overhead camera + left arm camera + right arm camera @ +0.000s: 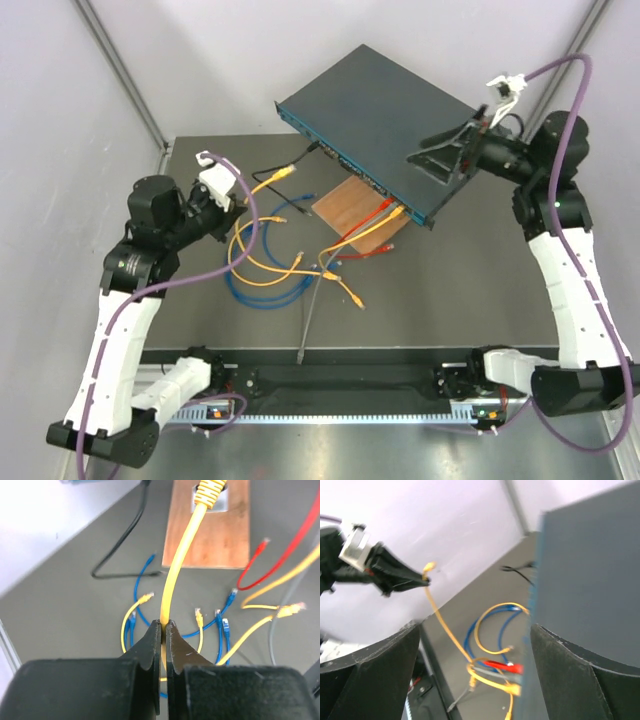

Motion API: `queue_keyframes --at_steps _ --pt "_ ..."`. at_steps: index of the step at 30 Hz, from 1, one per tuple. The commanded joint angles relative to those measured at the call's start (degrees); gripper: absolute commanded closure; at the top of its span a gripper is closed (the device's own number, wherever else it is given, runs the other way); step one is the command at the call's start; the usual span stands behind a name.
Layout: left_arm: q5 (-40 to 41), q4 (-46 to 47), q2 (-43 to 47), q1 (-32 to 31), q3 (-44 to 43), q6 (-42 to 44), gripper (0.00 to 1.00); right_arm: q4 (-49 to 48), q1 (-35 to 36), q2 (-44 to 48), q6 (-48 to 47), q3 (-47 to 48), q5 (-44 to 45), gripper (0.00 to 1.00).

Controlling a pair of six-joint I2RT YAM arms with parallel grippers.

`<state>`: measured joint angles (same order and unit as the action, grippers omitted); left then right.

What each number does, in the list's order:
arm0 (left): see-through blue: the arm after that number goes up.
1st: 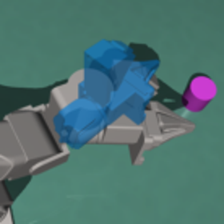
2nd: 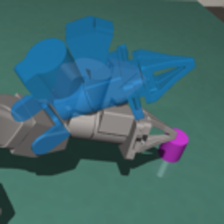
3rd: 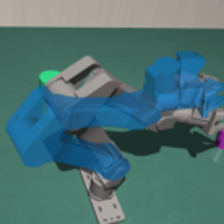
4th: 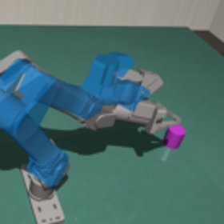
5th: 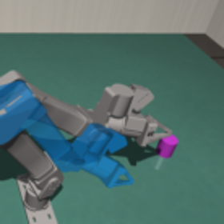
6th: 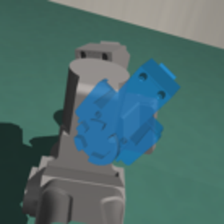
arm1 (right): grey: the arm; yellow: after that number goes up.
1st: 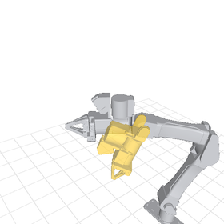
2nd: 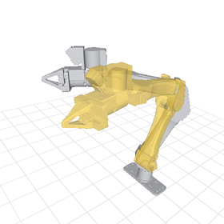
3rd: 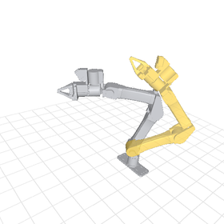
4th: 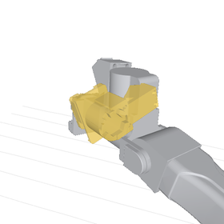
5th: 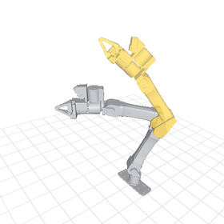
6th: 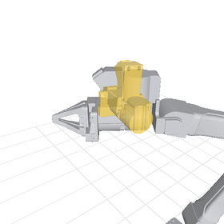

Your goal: Insert the plug into the switch port

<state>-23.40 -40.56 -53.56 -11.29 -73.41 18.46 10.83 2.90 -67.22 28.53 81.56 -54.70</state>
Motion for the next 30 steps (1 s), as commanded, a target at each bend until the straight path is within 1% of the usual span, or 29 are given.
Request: queue_keyframes --at_steps 1,2,4,5,9,10,11,14,17,19,24,30 --pt "-2.4 -0.8 0.7 -3.0 -4.2 5.2 1.0 -4.4 6.5 -1.4 -2.2 3.3 2.5 0.12" --pt "-2.6 -0.9 0.8 -3.6 -4.5 5.7 1.0 -5.5 9.6 -1.9 -2.2 3.7 3.1 0.13" --pt "-2.8 -0.4 1.3 -5.1 -4.6 7.3 1.0 -6.1 12.5 -3.2 -2.1 4.2 4.8 0.15" --pt "-2.9 -0.1 1.4 -5.6 -4.6 8.0 1.0 -6.7 15.1 -3.8 -1.8 4.8 5.1 0.16" --pt "-1.9 1.1 1.2 -7.9 -4.3 9.8 1.0 -10.4 19.2 -7.0 2.6 4.6 6.0 0.18" --pt "-1.5 1.4 1.0 -9.0 -4.3 10.2 1.0 -12.2 19.7 -7.6 4.7 4.6 6.1 0.2" --pt "-0.3 1.7 0.8 -9.4 -4.4 10.0 1.0 -13.2 21.2 -8.1 5.3 4.7 6.3 0.21" --pt "-0.7 2.1 -0.7 -10.4 -5.6 8.4 1.0 -12.6 24.7 -10.7 4.5 5.6 7.5 0.26" --pt "-0.4 2.1 -1.5 -11.2 -6.2 7.4 1.0 -12.8 27.2 -12.2 4.9 6.6 7.7 0.28" --pt "-0.1 2.2 -2.2 -11.9 -6.3 7.4 1.0 -12.8 28.1 -13.0 5.0 7.0 7.8 0.32" --pt "1.3 2.6 -2.7 -12.9 -6.3 7.6 1.0 -12.6 30.0 -13.9 5.0 6.9 7.6 0.36" --pt "1.8 3.0 -3.0 -13.7 -6.3 7.8 1.0 -11.9 30.9 -14.8 5.4 6.2 8.6 0.46"
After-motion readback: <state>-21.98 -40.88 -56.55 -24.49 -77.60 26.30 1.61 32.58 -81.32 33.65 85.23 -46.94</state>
